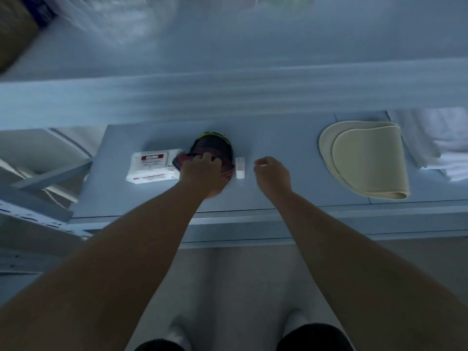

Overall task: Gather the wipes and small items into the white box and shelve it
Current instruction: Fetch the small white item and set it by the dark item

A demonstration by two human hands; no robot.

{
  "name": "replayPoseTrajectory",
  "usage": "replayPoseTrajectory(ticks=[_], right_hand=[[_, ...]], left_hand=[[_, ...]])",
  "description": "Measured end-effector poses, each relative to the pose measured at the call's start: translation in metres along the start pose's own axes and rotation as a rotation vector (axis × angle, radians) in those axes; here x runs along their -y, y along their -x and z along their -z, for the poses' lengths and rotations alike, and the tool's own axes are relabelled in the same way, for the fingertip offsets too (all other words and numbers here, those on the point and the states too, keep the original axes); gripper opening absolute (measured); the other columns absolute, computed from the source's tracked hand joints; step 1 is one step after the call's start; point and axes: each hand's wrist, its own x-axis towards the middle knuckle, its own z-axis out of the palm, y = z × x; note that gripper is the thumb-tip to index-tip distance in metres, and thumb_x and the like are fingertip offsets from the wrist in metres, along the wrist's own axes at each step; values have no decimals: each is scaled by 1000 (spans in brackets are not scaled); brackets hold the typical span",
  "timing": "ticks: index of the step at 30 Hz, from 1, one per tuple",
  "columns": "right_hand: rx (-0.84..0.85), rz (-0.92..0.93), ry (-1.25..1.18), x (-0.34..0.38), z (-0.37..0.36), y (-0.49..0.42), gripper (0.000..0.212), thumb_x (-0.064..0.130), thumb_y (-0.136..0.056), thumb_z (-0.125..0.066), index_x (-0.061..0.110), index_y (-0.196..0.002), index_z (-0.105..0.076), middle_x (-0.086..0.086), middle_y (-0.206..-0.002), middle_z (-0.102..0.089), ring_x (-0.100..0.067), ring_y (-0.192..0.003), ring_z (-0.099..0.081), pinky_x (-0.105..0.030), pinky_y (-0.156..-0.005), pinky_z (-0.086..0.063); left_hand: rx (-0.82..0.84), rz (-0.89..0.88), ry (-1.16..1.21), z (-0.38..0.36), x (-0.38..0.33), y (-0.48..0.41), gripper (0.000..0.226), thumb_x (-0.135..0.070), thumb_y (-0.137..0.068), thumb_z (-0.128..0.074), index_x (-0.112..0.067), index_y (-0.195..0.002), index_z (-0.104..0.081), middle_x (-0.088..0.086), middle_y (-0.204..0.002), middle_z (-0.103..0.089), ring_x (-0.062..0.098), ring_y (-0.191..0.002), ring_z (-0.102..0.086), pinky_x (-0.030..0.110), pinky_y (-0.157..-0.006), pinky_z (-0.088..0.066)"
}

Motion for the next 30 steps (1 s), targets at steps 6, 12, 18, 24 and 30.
replayPoseTrajectory(ticks=[6,12,18,24,30], right_hand=[[111,106,101,44,22,49,30,22,-88,-49,23,-113,-66,-2,-107,-71,-22,-89,-63,-26,-70,-43],[233,160,86,70,29,97,22,24,-87,-56,27,-107,-65,0,-108,-72,-21,-88,-66,-26,-69,-50],[312,303,167,103,24,131,28,25,-89,-56,24,-116,-66,4,-115,-71,-15,-100,-65,-24,-83,-45],[437,475,326,157,-7,176,32,20,-89,-51,22,-117,-64,-2,-104,-73,-22,-95,-68,-34,-85,-54],[596,706,500,219,-63,252,30,22,-91,-50,22,-116,-66,-3,-112,-72,-24,-108,-62,-33,-90,-48]], left_hand=[[103,156,98,36,17,58,62,-62,-92,-49,-21,-138,-44,5,-136,-54,29,-114,-59,42,-86,-51],[189,226,97,55,26,100,64,-66,-93,-42,-24,-141,-46,5,-138,-50,27,-120,-55,43,-92,-46],[217,311,188,72,50,143,63,-69,-91,-38,-30,-139,-49,1,-137,-51,24,-123,-53,46,-93,-45],[176,477,236,81,94,211,58,-69,-90,-38,-32,-132,-54,-2,-130,-57,22,-114,-59,41,-86,-46],[201,729,248,82,170,321,59,-69,-92,-34,-29,-131,-55,-2,-128,-62,23,-113,-61,41,-82,-50]])
